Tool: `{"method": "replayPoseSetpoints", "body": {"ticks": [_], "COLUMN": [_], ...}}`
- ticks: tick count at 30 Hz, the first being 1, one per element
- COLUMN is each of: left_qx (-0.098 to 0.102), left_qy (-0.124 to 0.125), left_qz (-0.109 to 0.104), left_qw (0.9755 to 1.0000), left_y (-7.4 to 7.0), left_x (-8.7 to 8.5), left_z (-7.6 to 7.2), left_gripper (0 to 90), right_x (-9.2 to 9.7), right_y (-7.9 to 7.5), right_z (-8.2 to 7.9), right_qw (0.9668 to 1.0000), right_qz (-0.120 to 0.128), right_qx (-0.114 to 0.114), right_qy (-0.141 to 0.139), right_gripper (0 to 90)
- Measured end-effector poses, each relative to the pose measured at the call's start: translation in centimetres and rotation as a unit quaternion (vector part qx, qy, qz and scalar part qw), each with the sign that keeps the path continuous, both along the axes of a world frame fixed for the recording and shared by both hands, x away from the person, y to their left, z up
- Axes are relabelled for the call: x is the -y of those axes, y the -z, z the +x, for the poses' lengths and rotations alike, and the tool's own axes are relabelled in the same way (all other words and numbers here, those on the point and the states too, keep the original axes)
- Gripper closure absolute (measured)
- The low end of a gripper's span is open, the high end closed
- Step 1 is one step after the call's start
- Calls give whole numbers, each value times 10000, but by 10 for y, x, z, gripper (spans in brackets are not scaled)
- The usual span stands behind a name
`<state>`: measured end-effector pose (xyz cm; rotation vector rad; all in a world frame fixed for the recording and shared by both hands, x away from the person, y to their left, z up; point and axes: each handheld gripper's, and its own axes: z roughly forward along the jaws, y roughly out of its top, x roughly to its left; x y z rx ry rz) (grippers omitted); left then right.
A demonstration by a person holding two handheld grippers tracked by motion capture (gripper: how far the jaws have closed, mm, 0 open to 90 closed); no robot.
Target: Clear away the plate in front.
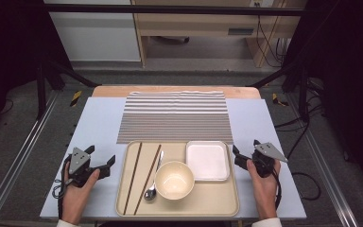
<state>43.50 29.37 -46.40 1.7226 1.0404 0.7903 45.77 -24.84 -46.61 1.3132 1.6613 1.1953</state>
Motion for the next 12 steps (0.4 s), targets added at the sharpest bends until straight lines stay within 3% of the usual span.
{"method": "replayPoseSetpoints", "body": {"ticks": [2, 4, 12], "left_qx": [-31, -47, -27], "left_qy": [92, 185, 206], "left_qz": [-43, -212, -221], "left_qw": [9999, 9996, 9995], "left_y": [1, 2, 2], "left_x": [0, 0, 1], "left_z": [0, 0, -1], "left_gripper": [79, 53, 27], "right_x": [-4, -6, -18], "right_y": [1, 2, 2], "right_z": [-5, -7, -15], "right_qw": [9993, 9987, 9970], "right_qz": [-224, -291, -486], "right_qx": [289, 405, 571], "right_qy": [-13, -86, -181], "right_gripper": [108, 97, 78]}}
